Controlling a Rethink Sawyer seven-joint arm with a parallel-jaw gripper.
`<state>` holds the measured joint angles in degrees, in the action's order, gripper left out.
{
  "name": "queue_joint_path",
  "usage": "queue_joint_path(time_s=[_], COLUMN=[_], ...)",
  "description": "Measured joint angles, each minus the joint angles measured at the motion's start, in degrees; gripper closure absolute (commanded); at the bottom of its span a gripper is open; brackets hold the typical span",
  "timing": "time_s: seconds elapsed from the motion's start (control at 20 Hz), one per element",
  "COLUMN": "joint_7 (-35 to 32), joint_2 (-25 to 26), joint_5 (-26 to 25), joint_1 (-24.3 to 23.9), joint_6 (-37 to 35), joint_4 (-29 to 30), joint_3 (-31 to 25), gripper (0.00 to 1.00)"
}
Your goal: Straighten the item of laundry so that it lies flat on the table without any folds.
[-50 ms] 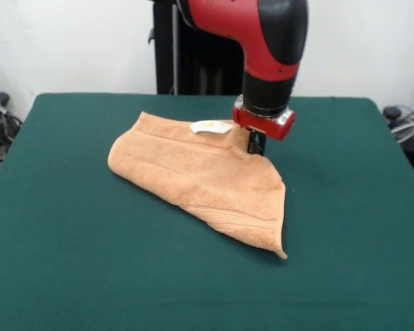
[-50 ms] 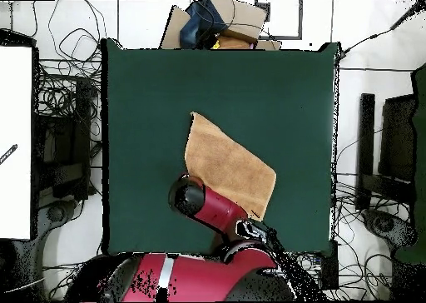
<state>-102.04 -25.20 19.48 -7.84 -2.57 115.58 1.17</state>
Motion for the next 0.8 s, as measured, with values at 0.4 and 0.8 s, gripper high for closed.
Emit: queue_joint_path(time_s=[0.4,0.8], joint_7=[0.0,0.0], joint_2=[-0.7,-2.0], joint_5=[0.0,0.0], joint_1=[1.6,3.9], joint_6=[-2.6,-4.2], joint_4=[-0.7,-1.6], joint_3=[0.8,1.9], gripper=[1.0,1.0])
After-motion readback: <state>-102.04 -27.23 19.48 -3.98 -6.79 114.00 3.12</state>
